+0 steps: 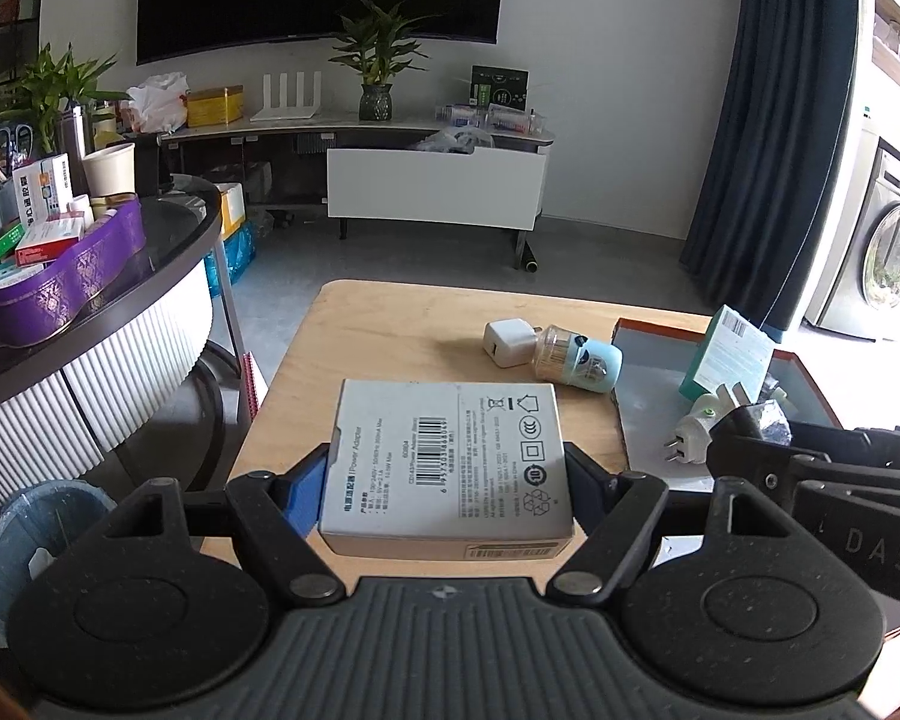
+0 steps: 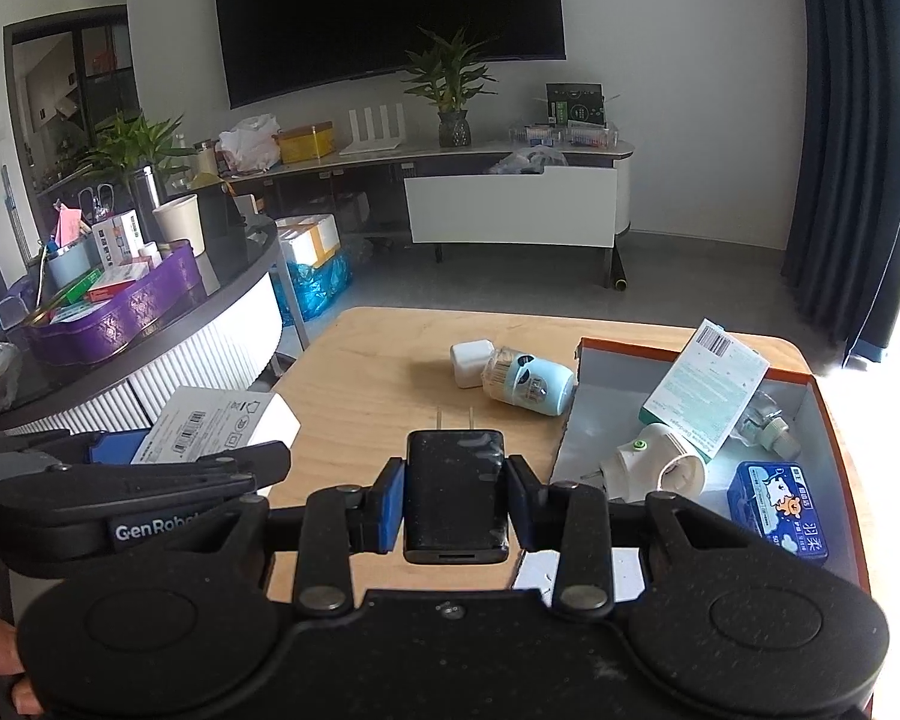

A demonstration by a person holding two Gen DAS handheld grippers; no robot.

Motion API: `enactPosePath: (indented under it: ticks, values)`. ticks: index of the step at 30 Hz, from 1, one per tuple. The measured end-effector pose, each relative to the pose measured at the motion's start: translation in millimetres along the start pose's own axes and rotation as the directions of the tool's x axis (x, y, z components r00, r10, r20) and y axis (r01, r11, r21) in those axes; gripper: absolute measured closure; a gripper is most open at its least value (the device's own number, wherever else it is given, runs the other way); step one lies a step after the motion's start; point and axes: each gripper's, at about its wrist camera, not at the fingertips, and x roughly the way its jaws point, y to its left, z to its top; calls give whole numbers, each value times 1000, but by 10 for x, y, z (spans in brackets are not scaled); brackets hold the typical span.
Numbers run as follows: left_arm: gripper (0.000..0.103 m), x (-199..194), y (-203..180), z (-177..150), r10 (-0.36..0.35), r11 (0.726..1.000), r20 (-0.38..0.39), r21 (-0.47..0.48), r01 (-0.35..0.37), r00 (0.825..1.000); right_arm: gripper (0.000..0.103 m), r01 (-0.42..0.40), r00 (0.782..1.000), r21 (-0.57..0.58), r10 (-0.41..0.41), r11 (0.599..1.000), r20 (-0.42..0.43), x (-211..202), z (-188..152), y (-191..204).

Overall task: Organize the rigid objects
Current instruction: 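Carry the white printed box with left tool while right tool carries the black charger over the box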

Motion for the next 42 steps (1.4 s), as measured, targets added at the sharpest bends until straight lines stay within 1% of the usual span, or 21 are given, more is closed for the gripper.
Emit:
enactPosePath:
  ticks: [18, 42]
  values:
    - [25, -159, -241, -128, -49, 998, 17, 37, 48, 999, 60, 48, 997, 62, -51, 997, 56, -383, -190, -283]
    - [24, -217, -534, -163, -104, 991, 31, 89, 101, 994, 60, 92, 988, 134, -107, 987, 111, -678, -302, -613]
